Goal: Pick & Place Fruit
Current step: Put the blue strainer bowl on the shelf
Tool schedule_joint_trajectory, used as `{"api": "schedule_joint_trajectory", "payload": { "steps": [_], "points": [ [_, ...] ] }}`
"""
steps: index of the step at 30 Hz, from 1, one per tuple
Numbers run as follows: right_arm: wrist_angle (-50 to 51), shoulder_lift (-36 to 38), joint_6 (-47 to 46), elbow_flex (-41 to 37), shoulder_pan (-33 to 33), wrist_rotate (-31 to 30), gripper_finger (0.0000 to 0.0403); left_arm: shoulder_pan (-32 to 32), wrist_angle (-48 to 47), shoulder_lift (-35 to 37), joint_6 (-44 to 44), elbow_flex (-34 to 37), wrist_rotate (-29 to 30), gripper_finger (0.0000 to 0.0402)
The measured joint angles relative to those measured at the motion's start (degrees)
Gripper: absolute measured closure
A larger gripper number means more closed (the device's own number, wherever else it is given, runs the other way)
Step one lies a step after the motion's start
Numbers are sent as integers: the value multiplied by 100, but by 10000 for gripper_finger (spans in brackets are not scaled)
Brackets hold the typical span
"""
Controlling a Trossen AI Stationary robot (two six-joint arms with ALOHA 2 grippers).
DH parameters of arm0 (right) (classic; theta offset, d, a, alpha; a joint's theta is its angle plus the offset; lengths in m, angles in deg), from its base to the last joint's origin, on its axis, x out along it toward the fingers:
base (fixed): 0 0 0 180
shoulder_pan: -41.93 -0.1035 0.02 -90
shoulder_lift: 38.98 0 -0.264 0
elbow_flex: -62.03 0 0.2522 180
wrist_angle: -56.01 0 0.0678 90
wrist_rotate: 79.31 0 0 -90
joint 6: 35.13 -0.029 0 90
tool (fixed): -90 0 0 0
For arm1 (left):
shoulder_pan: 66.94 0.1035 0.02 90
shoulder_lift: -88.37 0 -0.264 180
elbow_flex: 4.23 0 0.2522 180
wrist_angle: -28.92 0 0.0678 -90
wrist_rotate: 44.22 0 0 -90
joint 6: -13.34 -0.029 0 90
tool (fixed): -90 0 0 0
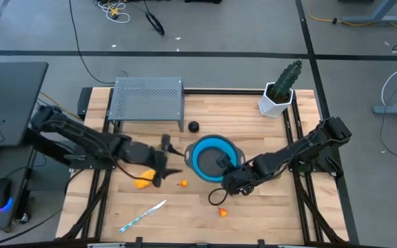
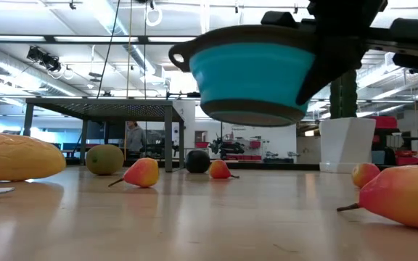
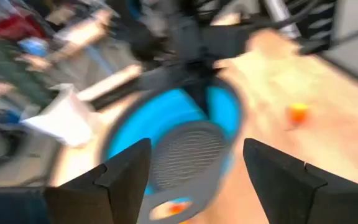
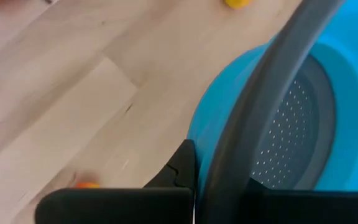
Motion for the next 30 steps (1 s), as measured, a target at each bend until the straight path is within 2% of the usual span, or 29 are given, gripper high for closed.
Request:
{"api": "schedule_joint_trajectory", "payload": {
  "steps": [5, 12, 15, 21, 30],
  "points": [
    [-20, 0, -370, -4, 124, -18, 402, -287, -643, -951, 105, -852, -103, 136],
    [-238, 0, -269, -4, 132, -56, 402, -359, -1379, -2015, 109, -1809, 747, 134],
    [-234, 0, -165, -4, 101, -70, 402, -299, -1491, -2214, 177, -2107, 736, 134],
    [-291, 0, 63, -4, 22, -213, 402, -14, -1750, -2333, 683, -2166, -161, 134],
    [-1150, -2, 412, -35, 52, 247, 402, 145, -1949, -2551, 798, -2156, 287, 134]
  ]
}}
